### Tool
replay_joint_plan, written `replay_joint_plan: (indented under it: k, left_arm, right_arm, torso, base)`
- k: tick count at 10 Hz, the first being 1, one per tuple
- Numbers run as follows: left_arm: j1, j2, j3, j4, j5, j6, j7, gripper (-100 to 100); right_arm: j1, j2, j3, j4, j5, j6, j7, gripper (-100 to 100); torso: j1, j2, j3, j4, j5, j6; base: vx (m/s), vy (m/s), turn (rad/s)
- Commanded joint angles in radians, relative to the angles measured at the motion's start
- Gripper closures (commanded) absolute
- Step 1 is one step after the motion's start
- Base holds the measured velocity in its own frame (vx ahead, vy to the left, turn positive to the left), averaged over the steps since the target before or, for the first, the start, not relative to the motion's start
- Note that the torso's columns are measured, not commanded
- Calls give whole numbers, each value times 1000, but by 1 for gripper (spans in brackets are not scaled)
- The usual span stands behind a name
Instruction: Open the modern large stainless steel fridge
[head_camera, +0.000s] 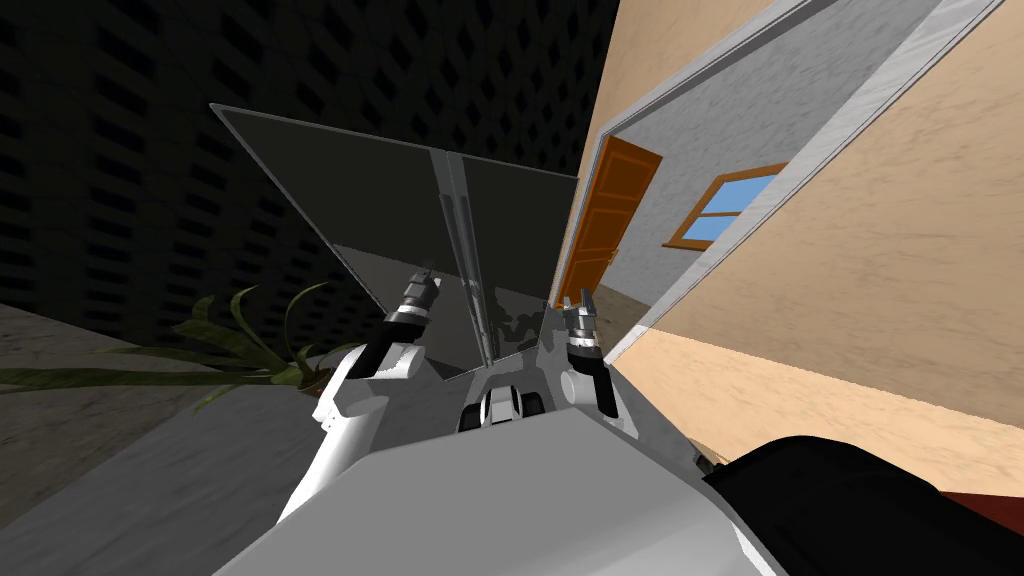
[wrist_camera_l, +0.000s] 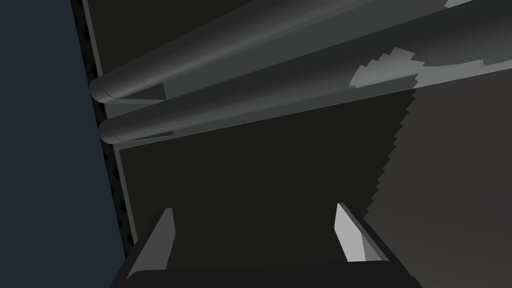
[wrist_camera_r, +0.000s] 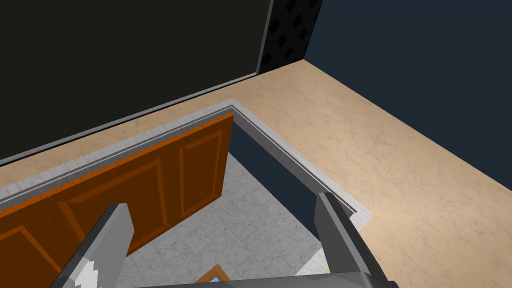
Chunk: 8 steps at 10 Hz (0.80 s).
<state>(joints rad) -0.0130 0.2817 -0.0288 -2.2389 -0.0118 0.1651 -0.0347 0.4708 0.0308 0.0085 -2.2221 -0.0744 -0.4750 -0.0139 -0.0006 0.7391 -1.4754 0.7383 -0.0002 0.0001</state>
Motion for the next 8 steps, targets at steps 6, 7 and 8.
replay_joint_plan:
  k: [6, 7, 8]
  left_arm:
    - [-178, 44, -7, -2, -26, 214, 7, -100]
    - [-178, 44, -7, -2, -26, 225, 7, -100]
    - [-224, 63, -9, 0, -35, 263, 10, -100]
  right_arm:
    - [0, 0, 0, 0, 0, 0, 0, 0]
    - [0, 0, 0, 0, 0, 0, 0, 0]
    - [0, 0, 0, 0, 0, 0, 0, 0]
  torso:
    - [0, -1, -1, 0, 0, 0]
    - [0, 0, 0, 0, 0, 0]
    - [1, -1, -1, 0, 0, 0]
  base:
    - [-30, -20, -27]
    - [-19, -12, 4]
    - [-33, -24, -54]
